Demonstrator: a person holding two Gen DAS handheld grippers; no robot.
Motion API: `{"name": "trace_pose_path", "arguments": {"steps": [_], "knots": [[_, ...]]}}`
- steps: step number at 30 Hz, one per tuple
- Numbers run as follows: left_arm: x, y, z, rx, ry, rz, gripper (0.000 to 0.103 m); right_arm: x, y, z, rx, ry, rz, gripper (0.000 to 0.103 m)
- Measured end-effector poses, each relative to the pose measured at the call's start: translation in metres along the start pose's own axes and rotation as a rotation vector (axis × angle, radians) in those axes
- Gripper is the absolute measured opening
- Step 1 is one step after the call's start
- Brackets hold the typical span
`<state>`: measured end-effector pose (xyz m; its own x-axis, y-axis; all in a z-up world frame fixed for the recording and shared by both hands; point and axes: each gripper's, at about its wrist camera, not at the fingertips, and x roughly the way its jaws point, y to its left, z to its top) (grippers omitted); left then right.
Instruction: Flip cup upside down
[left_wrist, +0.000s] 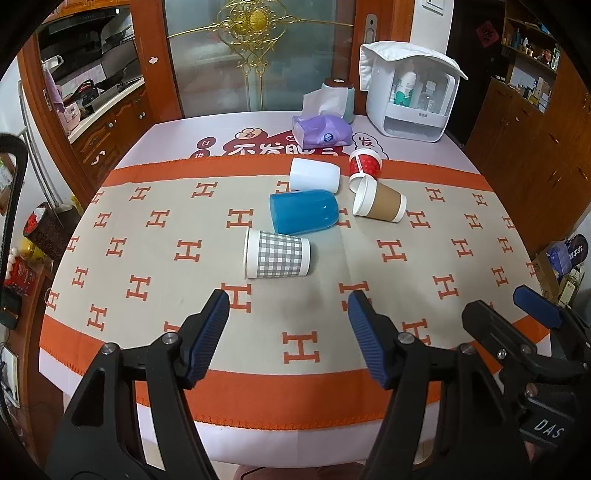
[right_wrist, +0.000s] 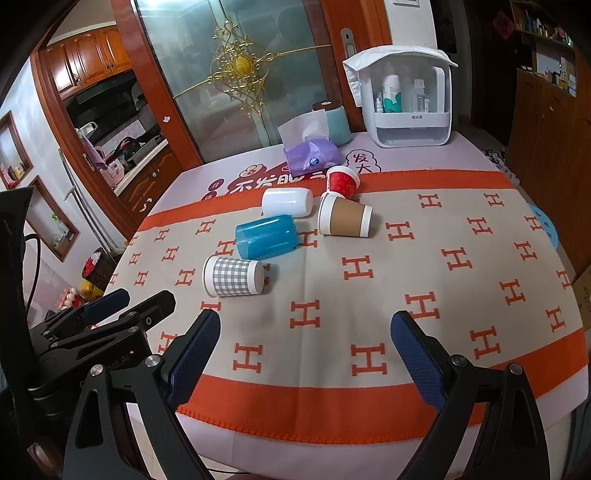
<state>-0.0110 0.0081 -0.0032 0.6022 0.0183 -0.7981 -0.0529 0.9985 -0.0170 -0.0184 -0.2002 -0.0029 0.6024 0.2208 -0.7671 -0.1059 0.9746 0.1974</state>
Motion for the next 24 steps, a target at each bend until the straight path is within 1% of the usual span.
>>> {"name": "trace_pose_path", "arguments": {"steps": [11, 24], "knots": [[-0.0016, 0.0011, -0.0017, -0.004, 0.002, 0.022, 0.064, 0.0015, -0.0007, -0.0009, 0.002, 0.002, 0.0, 0.094], [-0.0004, -0.0022, -0.0016, 0.0, 0.016, 0.022, 0.064, 0.0011, -0.0005, 0.0005, 0.005, 0.003, 0.002, 0.094]]}}
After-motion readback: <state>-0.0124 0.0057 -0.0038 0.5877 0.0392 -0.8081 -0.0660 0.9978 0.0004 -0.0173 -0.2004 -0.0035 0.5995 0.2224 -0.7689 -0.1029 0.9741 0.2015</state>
